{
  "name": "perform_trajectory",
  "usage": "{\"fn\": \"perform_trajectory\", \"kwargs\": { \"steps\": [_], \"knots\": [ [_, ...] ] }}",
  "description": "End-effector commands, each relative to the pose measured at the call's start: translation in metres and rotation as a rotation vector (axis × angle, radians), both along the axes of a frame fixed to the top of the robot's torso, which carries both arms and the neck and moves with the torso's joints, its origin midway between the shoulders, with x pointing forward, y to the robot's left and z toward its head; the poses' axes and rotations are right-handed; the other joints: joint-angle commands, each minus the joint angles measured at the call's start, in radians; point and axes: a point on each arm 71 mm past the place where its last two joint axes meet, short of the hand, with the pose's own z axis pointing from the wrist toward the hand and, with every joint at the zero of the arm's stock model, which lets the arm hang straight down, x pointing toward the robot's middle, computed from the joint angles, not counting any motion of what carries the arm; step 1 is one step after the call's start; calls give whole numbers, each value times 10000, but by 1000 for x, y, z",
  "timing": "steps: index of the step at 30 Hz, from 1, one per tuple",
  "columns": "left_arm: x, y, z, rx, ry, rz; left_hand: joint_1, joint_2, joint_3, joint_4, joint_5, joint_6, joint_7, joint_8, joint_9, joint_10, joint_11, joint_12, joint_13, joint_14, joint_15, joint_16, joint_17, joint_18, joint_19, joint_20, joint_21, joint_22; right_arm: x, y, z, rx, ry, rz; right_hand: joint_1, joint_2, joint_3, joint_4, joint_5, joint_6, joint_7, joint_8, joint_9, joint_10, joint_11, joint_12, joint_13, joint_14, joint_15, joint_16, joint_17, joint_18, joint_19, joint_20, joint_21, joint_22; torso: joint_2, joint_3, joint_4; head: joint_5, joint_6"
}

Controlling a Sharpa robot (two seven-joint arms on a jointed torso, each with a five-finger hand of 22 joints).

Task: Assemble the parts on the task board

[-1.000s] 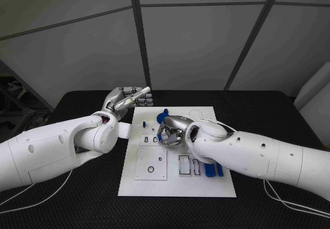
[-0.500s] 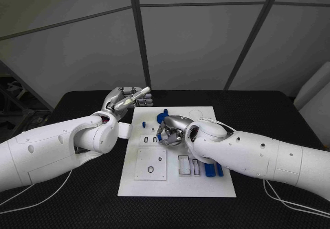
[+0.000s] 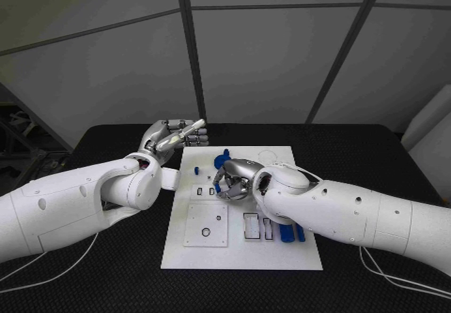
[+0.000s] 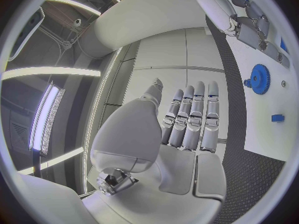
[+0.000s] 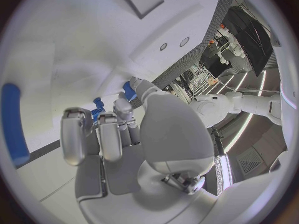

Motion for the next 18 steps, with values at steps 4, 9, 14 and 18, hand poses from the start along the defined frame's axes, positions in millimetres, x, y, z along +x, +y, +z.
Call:
{"fn": "perform_trajectory", "kwargs": {
  "steps": [4,9,14,18],
  "knots": [
    [1,0,1,18,-61,-90,7,72,-4,-55,-38,141,-68,-52,8,112,-39,-38,-6,55,6,-48,33,75,-46,24,-39,-18,-1,0,0,259,-187,-61,-107,-255,-269,168,161,-598,123,-162,-48,-542,118,-439,-556,841,185,-124,1820,1,-175,139,-146,1140,-3,6,-4,-9,5],
    [1,0,1,37,-49,-51,10,79,-3,-61,-37,162,-85,-48,10,138,-53,-34,-4,71,-4,-44,42,79,-35,19,-33,-17,-2,-2,4,698,-492,-76,-113,-289,-367,196,180,-659,138,-141,-41,-571,134,-443,-588,831,200,-143,1790,9,-203,158,-168,1108,-1,3,-5,3,-4],
    [1,3,0,194,-33,1,13,85,-14,-82,-37,214,-93,-50,10,200,-75,-43,-5,221,-52,23,95,88,66,-16,26,3,-7,-8,14,1741,-1007,75,-53,-273,-436,203,214,-619,125,-55,-16,-446,124,-311,-485,835,199,-136,1802,6,-182,169,-157,1130,-15,9,-16,35,0],
    [2,7,-1,659,9,37,-65,78,-75,-76,-41,550,-193,46,43,720,-265,111,73,1145,-331,513,397,111,760,-259,458,188,-14,-19,23,2813,-1208,457,89,-177,-456,178,295,-350,64,185,51,-315,72,-175,-395,809,166,-192,1711,37,-275,158,-227,1020,-34,-1,-23,37,18]
  ]
}}
